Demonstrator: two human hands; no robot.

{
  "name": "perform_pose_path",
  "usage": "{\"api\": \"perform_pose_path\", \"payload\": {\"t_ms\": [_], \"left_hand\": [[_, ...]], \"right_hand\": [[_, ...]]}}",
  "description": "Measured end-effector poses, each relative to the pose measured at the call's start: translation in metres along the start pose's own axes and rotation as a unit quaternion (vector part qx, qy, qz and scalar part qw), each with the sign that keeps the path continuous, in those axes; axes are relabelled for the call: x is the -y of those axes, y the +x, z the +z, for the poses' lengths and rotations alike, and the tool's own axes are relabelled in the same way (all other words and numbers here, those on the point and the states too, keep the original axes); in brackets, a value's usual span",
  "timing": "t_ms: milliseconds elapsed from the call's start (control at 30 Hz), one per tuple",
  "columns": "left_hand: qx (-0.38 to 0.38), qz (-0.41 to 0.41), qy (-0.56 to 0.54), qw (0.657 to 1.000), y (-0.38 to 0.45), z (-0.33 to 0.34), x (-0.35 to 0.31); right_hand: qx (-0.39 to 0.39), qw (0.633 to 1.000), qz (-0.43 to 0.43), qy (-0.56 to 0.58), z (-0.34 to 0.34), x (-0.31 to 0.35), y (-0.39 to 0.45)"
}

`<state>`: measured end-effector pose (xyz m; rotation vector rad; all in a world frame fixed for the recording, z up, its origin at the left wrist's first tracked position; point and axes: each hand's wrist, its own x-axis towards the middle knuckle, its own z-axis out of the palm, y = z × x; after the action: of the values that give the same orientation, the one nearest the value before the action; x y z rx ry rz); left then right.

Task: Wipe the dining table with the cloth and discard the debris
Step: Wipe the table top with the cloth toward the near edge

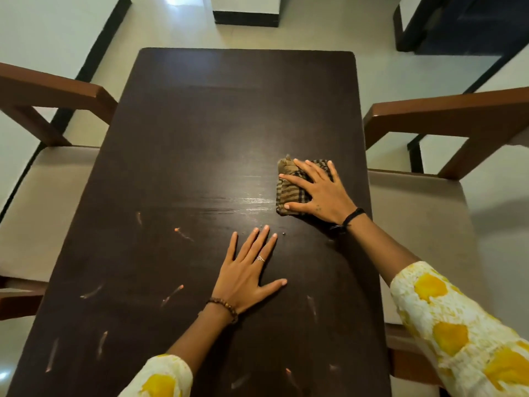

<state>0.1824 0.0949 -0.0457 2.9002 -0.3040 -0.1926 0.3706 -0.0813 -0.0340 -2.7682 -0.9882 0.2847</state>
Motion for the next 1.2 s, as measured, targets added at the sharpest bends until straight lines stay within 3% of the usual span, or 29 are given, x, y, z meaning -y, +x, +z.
{"api": "perform_pose_path", "payload": {"t_ms": [367,833,1200], "left_hand": [[0.009,-0.009,0.006,1.000,0.000,0.002,-0.004],[0.013,-0.005,0.000,1.000,0.001,0.000,-0.005],[0.006,-0.003,-0.001,1.000,0.000,0.001,-0.004]], "right_hand": [[-0.033,0.994,0.099,0.030,-0.006,-0.050,-0.061],[-0.093,0.967,0.235,0.020,0.029,0.025,-0.143],[-0.087,0.963,0.256,0.011,0.011,-0.014,-0.057]]}}
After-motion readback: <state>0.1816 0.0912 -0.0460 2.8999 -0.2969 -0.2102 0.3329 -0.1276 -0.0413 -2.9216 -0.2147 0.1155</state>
